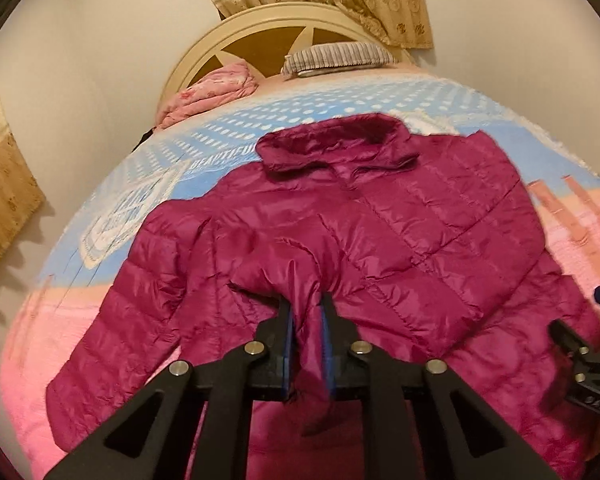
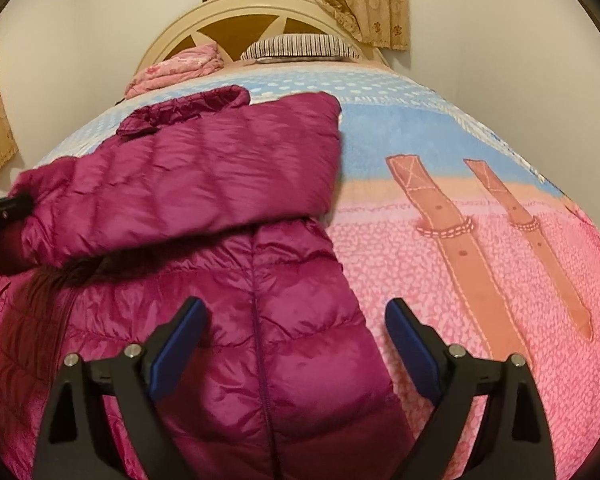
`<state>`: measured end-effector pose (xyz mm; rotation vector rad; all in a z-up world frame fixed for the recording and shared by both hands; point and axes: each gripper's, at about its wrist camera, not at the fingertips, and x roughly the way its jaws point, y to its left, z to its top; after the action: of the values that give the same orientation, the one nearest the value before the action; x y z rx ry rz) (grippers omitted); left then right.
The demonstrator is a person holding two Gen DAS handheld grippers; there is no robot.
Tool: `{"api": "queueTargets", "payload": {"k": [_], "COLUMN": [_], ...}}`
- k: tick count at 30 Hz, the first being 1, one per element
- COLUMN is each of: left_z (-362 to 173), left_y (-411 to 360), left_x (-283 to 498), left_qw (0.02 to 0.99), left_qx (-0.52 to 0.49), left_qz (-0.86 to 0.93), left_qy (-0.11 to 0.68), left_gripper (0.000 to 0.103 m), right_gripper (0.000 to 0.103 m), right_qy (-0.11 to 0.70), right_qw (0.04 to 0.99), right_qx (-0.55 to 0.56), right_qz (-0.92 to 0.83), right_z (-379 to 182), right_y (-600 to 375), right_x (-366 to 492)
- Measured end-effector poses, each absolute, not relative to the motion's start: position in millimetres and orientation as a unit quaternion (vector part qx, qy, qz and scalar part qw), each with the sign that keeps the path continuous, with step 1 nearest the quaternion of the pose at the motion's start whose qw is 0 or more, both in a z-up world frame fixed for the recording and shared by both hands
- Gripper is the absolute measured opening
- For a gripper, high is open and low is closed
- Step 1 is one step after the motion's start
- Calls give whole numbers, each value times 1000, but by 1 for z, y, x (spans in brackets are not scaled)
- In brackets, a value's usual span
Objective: Fold large clothes
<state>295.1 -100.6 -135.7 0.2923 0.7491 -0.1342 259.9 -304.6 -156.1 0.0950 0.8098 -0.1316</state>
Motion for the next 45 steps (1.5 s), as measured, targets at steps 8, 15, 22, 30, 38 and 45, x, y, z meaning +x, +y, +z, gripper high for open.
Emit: {"api": "queueTargets", "payload": {"k": [8, 15, 22, 30, 38, 45], "left_z": [-155, -111, -111, -187, -208, -212], "left_y": [-91, -59, -103, -113, -94, -90], "left_x": [302, 299, 314, 365, 371, 373], "left_qw": [905, 940, 939, 908, 907, 907], "left_qx": [152, 146, 136, 208, 183, 171], "left_qz": [-50, 36, 40, 108, 94, 93], "left_qy": [395, 305, 312, 349, 367, 373], "left_gripper": [43, 81, 81, 81, 89, 93], "right_gripper": [94, 92, 74, 73, 74, 76], "right_qy": [416, 396, 371, 398, 439, 441], "right_qw": [906, 914, 926, 915, 898, 898], "right_qx": [63, 78, 59, 71, 27, -2], "right_qz": [-49, -31, -47, -8, 4, -11], "right_z": [-162, -132, -99, -134, -168, -173], "right_y": [-310, -320, -328, -327, -310, -303], "right_x": [265, 250, 307, 381, 383, 382]}}
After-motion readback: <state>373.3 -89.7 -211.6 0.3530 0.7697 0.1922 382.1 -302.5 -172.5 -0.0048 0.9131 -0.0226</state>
